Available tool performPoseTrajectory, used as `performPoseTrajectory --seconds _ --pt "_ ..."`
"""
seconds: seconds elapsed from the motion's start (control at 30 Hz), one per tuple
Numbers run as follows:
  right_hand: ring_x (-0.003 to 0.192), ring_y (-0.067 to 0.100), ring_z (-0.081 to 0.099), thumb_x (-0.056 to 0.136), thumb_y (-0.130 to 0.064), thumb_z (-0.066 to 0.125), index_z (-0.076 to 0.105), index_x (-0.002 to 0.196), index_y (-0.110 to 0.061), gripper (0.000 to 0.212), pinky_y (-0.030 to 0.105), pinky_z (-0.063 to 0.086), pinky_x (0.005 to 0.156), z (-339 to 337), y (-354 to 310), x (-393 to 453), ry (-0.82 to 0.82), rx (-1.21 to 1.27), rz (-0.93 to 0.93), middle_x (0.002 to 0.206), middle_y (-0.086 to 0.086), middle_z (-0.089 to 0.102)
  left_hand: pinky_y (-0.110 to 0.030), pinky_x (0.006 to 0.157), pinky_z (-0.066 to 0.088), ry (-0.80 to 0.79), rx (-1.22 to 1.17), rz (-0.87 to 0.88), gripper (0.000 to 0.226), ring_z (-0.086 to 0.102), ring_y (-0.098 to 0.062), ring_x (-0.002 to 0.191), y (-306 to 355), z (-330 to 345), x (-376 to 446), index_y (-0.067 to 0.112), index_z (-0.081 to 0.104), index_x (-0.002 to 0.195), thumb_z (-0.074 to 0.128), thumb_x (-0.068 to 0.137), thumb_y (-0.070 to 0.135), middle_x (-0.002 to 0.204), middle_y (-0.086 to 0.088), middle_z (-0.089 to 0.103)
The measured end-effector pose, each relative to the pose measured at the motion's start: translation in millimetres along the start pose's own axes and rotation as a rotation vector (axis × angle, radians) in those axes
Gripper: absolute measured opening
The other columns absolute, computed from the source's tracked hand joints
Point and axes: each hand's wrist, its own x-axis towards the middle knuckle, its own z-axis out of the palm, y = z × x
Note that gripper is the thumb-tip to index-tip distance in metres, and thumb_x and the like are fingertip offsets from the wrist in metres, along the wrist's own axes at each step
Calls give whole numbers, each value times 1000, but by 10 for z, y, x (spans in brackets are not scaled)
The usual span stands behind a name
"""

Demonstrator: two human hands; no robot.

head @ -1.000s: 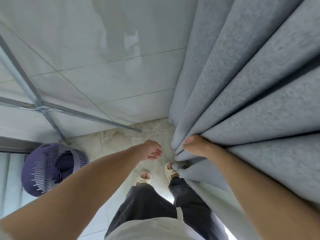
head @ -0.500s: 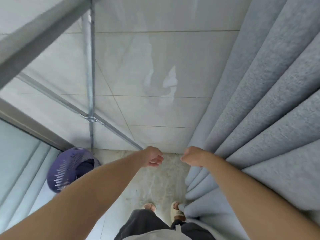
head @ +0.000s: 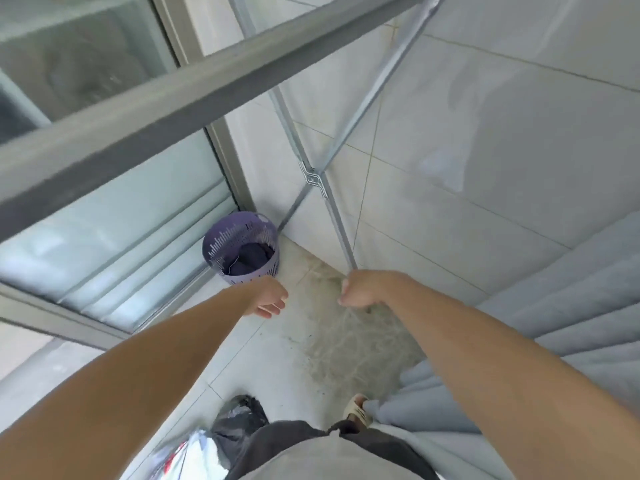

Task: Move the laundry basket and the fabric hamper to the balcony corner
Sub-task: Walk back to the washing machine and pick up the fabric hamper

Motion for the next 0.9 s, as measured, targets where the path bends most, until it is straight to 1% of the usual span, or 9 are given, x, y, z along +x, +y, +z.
performPoseTrajectory --seconds 0.07,0.13,0.23,0.33,0.47,0.57,0.63,0.77,0.9 --pt "108 30 63 99 -22 47 48 137 -7 41 37 54 90 -86 -289 -28 33 -65 -48 129 12 58 -33 88 54 46 -21 -2 36 61 -25 117 -240 -121 -167 4 49 137 36 105 13 133 -14 60" --pt "107 30 62 98 -25 47 49 130 -11 34 32 52 81 -125 -575 -41 80 -116 -81 126 13 57 -26 75 56 55 -74 6 35 61 -24 119 -528 -242 -303 3 48 137 38 105 13 135 -14 59" --pt "114 31 59 96 -24 50 50 136 -8 43 34 48 86 41 -1107 27 163 -237 -172 131 15 57 -25 70 56 97 -141 -8 36 66 -22 104 -1112 -420 -529 4 51 136 44 103 16 129 -13 63" --pt "113 33 61 92 -25 59 64 122 -9 35 37 47 84 365 -1661 -1 95 -366 -305 123 15 65 -28 73 55 181 -208 -92 35 64 -19 93 -1661 -517 -739 3 53 134 45 102 15 125 -12 65" --pt "111 34 61 93 -23 58 63 122 -7 34 38 48 90 711 -2366 -87 4 -574 -514 121 14 64 -28 69 56 305 -384 -180 31 65 -21 89 -2244 -551 -978 4 57 128 45 102 15 122 -14 67" --pt "92 29 54 98 -21 45 53 95 -7 16 36 47 83 880 -2717 -172 -39 -764 -645 96 10 56 -25 61 54 387 -544 -239 29 66 -21 89 -2528 -473 -1159 4 59 125 46 102 17 121 -14 68" --pt "84 26 50 99 -21 43 46 90 -8 16 35 46 81 992 -2870 -217 -58 -859 -695 83 4 48 -28 69 57 432 -653 -286 29 68 -23 97 -2681 -365 -1286 5 60 124 44 102 15 121 -14 68" --pt "117 29 55 100 -26 44 51 133 -6 39 42 47 101 1208 -2971 -234 -165 -1044 -713 131 10 54 -37 90 54 490 -847 -391 31 66 -29 108 -2937 -39 -1485 0 58 125 44 102 14 122 -17 67" --pt "110 29 59 98 -22 45 54 125 -6 32 37 49 95 1412 -3028 -176 -216 -1205 -756 125 10 58 -35 87 52 531 -995 -482 30 64 -26 103 -3106 376 -1722 1 58 123 48 100 18 118 -14 66"
